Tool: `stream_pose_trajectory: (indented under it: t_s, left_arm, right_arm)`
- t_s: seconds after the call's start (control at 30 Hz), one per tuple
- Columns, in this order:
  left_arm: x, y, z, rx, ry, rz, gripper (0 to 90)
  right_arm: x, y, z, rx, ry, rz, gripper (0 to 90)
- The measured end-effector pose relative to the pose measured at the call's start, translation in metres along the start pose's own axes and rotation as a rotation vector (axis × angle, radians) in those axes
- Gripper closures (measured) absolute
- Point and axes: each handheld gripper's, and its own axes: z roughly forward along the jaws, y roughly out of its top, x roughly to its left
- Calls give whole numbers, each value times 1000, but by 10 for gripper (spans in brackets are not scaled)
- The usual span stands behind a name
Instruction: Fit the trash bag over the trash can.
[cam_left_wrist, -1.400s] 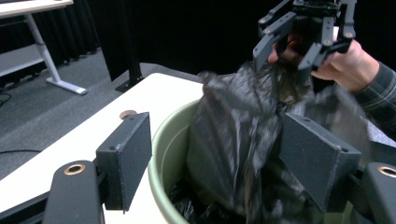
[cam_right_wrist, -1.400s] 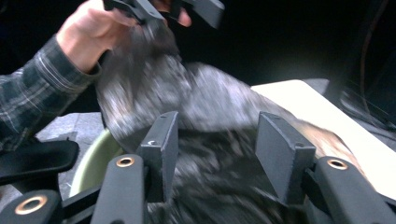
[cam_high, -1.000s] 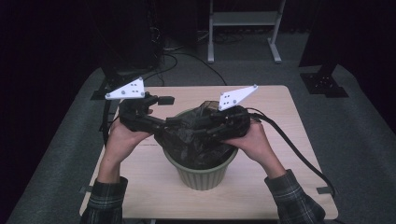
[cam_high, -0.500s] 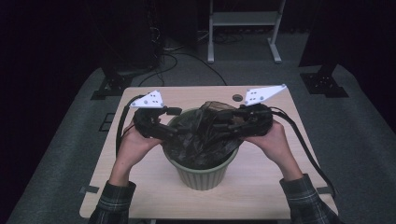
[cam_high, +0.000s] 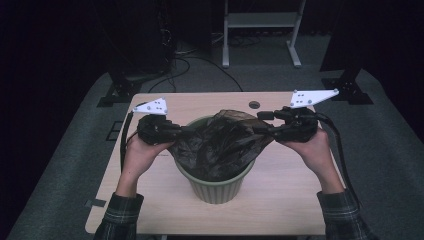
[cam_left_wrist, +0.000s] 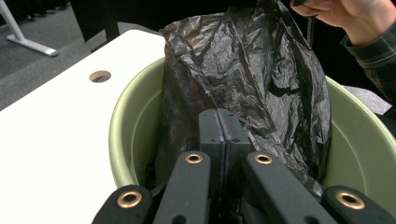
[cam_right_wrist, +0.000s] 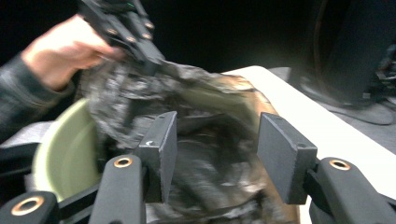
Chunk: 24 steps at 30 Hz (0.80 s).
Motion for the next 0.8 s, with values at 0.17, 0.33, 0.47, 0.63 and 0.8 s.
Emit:
stream_pose_trajectory:
  t_s: [0.17,0.33,0.47,0.63,0.8]
  left_arm:
    - [0,0,-1,-5,-1,-5,897]
    - [3,-1,-2,-16,-5,-17,897]
    - [9,-1,-5,-42,-2,-42,897]
    - [17,-1,-10,-70,12,-74,897]
    - [31,-5,-14,-86,44,-126,897]
  right_arm:
    - [-11,0,12,48,-31,-9,478]
    - [-22,-4,31,95,-37,-5,814]
    - [-14,-4,27,82,-1,-20,898]
    - [-1,-5,14,59,23,-43,898]
    - [18,-19,-8,37,78,-53,898]
